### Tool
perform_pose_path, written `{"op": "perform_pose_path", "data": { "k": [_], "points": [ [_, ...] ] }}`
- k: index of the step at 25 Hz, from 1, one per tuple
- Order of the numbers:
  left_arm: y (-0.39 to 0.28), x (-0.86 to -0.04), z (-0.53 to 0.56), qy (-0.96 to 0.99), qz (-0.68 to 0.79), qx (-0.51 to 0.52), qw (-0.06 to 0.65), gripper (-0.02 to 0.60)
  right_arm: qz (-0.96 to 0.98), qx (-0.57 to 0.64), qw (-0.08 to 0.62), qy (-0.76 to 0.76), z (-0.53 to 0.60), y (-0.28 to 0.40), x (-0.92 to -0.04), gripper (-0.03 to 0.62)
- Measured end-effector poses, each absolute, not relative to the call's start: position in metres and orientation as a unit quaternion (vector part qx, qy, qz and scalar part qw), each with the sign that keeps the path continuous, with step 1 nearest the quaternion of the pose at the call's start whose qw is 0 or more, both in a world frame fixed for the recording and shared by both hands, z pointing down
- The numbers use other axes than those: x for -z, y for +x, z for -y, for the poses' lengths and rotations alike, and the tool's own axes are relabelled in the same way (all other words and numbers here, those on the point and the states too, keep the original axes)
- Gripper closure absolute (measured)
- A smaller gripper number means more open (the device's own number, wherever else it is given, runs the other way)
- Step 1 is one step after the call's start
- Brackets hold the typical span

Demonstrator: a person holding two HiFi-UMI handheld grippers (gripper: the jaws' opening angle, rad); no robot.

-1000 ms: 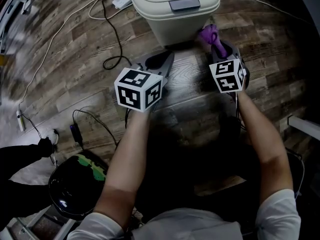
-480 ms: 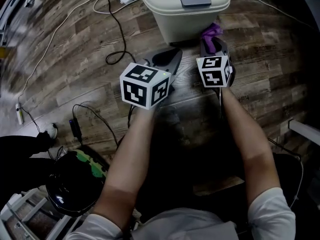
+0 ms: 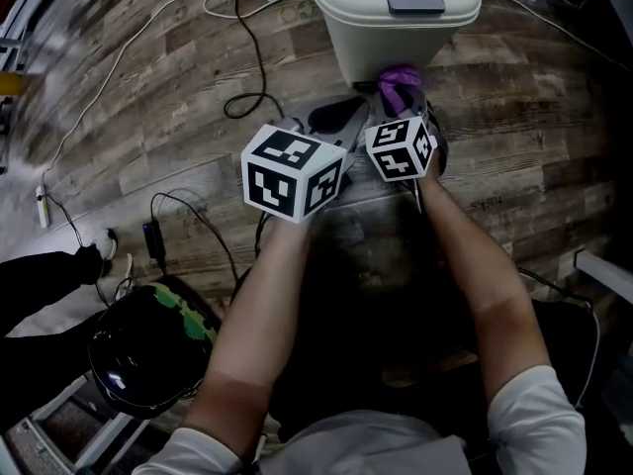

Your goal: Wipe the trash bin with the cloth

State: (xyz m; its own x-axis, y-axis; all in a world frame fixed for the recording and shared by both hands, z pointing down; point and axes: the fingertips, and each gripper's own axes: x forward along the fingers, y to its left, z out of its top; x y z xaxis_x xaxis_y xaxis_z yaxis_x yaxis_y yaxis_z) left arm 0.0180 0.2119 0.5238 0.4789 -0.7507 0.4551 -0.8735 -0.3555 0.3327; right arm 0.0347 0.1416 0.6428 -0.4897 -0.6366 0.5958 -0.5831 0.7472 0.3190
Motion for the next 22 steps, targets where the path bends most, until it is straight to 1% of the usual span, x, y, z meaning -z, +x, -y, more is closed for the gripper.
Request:
{"op": "perform_pose_path", "data": {
  "k": [5, 10, 12, 16, 22],
  "points": [
    [0.001, -0.524, -0.219, 0.806, 0.511, -0.114, 0.275, 0.572, 0.88, 0.04, 0.36, 0.307, -0.162, -0.002, -0.652, 0.502],
    [-0.004, -0.526, -0.221, 0.803, 0.515, -0.115, 0.276, 0.572, 0.92, 0.048, 0.354, 0.163, -0.213, -0.052, -0.658, 0.502],
    [-0.003, -0.527, -0.22, 0.804, 0.513, -0.114, 0.277, 0.572, 0.925, 0.061, 0.356, 0.123, -0.23, -0.06, -0.658, 0.502],
    [0.004, -0.529, -0.218, 0.808, 0.505, -0.113, 0.281, 0.572, 0.916, 0.054, 0.381, 0.116, -0.232, -0.038, -0.675, 0.502],
    [0.02, -0.531, -0.211, 0.817, 0.489, -0.111, 0.285, 0.572, 0.882, 0.004, 0.433, 0.185, -0.19, 0.046, -0.711, 0.502]
  ]
}}
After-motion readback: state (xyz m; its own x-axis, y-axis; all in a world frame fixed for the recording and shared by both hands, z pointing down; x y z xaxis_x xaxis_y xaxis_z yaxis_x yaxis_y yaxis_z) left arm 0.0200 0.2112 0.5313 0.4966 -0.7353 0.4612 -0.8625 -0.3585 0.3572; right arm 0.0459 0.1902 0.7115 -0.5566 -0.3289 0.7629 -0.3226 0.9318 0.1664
